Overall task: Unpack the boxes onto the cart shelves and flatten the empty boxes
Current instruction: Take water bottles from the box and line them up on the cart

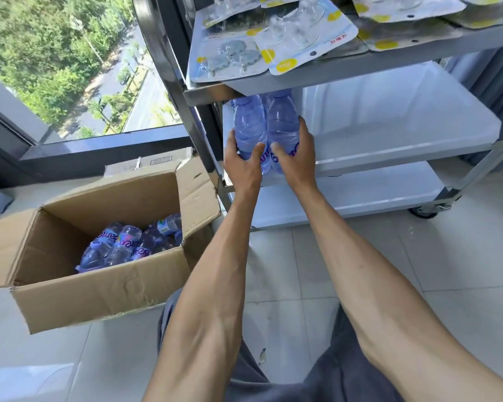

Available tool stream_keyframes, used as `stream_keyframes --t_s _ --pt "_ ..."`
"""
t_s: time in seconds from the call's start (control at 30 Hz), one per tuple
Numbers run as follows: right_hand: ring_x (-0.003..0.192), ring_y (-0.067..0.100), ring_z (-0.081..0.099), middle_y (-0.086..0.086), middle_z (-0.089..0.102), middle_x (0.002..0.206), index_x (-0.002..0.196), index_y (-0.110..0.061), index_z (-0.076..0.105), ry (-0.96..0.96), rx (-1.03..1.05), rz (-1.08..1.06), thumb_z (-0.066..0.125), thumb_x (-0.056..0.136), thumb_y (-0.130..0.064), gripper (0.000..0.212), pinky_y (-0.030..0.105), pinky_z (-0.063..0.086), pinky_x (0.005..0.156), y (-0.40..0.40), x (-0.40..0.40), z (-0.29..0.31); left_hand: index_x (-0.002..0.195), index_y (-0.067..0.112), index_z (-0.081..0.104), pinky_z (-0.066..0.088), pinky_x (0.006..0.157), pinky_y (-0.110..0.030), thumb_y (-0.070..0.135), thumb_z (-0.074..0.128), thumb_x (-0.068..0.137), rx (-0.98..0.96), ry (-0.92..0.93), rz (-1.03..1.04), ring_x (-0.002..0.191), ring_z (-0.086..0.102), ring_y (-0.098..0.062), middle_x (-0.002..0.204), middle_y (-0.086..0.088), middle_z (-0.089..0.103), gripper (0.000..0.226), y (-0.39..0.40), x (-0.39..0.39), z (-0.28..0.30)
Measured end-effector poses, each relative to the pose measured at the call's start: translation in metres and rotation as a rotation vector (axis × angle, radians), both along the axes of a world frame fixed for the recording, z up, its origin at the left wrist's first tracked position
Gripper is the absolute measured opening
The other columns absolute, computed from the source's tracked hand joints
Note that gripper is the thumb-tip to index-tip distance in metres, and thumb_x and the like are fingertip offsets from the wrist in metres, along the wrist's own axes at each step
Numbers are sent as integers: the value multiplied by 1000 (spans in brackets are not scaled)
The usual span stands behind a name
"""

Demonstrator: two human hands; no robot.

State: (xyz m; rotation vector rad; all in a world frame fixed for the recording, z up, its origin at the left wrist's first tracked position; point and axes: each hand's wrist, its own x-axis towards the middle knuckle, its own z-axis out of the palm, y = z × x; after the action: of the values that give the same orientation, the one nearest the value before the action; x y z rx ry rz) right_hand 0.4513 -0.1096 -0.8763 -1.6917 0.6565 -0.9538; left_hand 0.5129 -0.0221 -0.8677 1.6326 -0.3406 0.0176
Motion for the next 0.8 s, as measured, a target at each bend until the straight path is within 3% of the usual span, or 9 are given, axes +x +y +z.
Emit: stream_keyframes --t_s 0.13,0.27,0.5,0.67,0.8 --pt "126 23 50 8 53 136 151 -17 33 111 -37 -40 78 77 -22 87 25 41 102 -2 -3 -15 141 9 47 51 100 -42 18 77 83 16 -28 -20 120 60 -20 133 -8 59 66 -3 3 -2" --pt "130 23 50 6 51 143 149 -11 35 84 8 -103 74 81 -16 79 35 43 107 3 4 -13 143 7 44 52 99 -42 18 76 85 18 -51 -22 118 61 -20 132 -10 60 67 -1 2 -4" --pt "129 27 46 12 46 142 150 -10 33 4 8 -247 70 82 -7 76 34 42 104 18 26 -26 148 13 39 51 99 -41 21 69 90 23 -140 18 118 61 -17 134 -4 60 66 -11 6 -21" --pt "118 29 52 13 47 125 145 -13 38 6 -53 -285 74 80 -11 75 35 47 96 15 26 -33 148 18 38 49 101 -41 24 68 89 17 -169 47 121 58 -16 137 0 57 66 -18 11 -30" --pt "126 28 47 11 52 135 147 -11 37 14 -12 -304 68 84 -5 70 35 40 102 17 30 -26 148 15 38 50 100 -40 23 69 89 21 -161 16 119 60 -15 135 -1 58 67 -12 15 -28"
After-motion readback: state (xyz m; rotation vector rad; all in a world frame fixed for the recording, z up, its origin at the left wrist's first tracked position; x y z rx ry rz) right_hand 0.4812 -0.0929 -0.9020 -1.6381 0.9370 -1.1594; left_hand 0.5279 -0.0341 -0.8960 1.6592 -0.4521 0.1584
